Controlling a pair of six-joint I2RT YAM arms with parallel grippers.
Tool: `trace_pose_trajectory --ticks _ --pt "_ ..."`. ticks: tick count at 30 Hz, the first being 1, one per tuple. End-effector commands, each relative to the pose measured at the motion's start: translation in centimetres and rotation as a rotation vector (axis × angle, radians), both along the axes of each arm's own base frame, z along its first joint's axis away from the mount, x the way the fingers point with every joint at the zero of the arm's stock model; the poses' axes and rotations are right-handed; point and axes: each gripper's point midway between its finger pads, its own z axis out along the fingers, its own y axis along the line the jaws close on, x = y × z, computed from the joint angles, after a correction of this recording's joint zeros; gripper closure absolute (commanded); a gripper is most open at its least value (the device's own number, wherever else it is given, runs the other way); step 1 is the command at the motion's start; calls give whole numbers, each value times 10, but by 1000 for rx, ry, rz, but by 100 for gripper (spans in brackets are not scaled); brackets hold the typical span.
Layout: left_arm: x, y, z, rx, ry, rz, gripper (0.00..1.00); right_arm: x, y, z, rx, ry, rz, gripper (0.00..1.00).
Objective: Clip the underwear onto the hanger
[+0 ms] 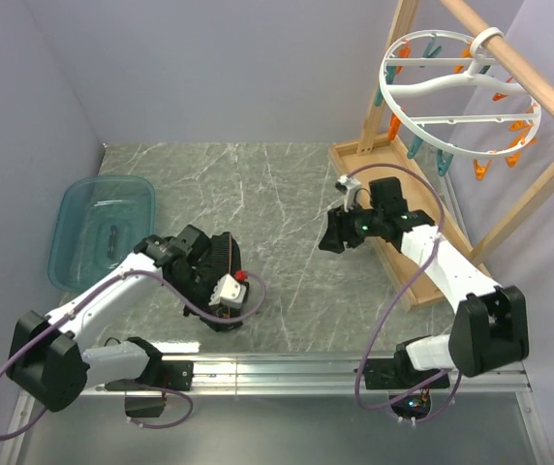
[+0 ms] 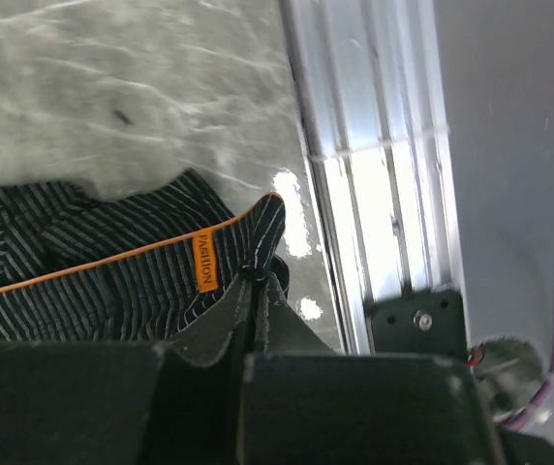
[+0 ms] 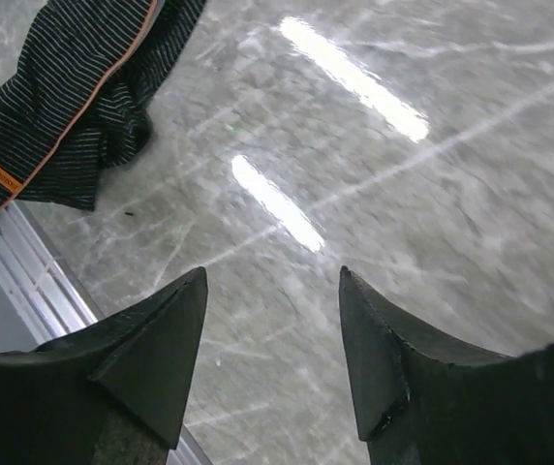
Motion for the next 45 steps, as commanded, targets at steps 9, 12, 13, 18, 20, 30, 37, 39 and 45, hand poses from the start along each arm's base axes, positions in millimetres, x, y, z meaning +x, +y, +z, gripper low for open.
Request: trace_pose_trajectory --ticks 9,12,13,18,20,30,37,39,45 --pt "-10 -3 -11 -32 -135 -135 100 47 137 44 176 38 113 44" --pt "-9 -5 -9 -42 -145 -125 100 65 177 38 229 105 122 45" --pt "-8 -5 -9 -45 -146 -116 100 68 192 21 233 139 136 45" --pt "-7 -6 -3 -51 -151 -100 100 91 230 -11 257 224 127 45" --pt "-7 -7 -2 -55 -154 -92 100 93 240 -14 269 242 135 44" --pt "-6 -9 -5 -63 -148 -70 100 82 274 -56 231 317 166 47" --pt "-4 -11 0 -69 -155 -68 100 81 282 -73 218 338 162 48" --pt "-4 -10 0 -68 -155 -67 100 85 283 -73 219 324 154 48" --pt "-5 -11 -1 -70 -150 -66 100 88 282 -60 230 276 152 48"
